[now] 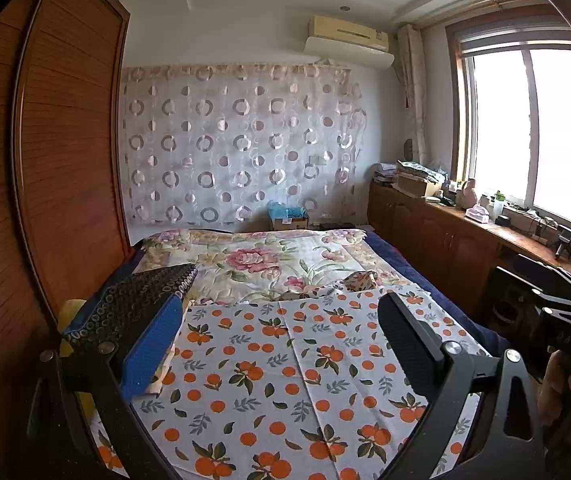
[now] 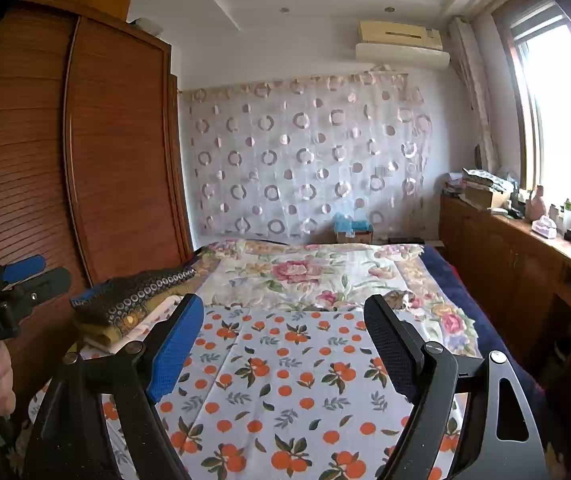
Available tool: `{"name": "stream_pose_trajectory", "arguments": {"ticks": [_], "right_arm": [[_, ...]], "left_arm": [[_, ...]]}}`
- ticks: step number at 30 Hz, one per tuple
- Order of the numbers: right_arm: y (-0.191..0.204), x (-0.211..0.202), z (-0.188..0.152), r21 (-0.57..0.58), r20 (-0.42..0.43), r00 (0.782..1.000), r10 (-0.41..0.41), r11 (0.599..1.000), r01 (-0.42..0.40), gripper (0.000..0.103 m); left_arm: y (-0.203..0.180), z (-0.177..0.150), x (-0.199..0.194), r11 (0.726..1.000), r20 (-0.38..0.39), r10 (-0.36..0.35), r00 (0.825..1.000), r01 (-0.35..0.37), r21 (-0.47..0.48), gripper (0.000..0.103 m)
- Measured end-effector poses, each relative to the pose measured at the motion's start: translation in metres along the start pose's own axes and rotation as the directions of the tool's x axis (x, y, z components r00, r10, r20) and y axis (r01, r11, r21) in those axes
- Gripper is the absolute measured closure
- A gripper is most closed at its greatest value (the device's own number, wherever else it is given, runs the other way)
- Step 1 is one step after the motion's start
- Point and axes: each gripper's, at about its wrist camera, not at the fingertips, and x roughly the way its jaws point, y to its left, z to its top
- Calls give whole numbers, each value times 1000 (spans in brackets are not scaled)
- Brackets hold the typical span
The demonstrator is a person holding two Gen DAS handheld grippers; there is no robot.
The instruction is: Fold small clothes
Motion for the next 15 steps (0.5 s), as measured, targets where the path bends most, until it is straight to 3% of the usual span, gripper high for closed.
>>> {"name": "stream_pose_trajectory", "arguments": {"ticks": [15], "right_arm": [[-7, 0, 2, 3, -7, 1000, 2, 1000, -2, 19]], "left_arm": [[2, -2, 0, 1000, 0, 3, 1000, -3, 1, 5]]}}
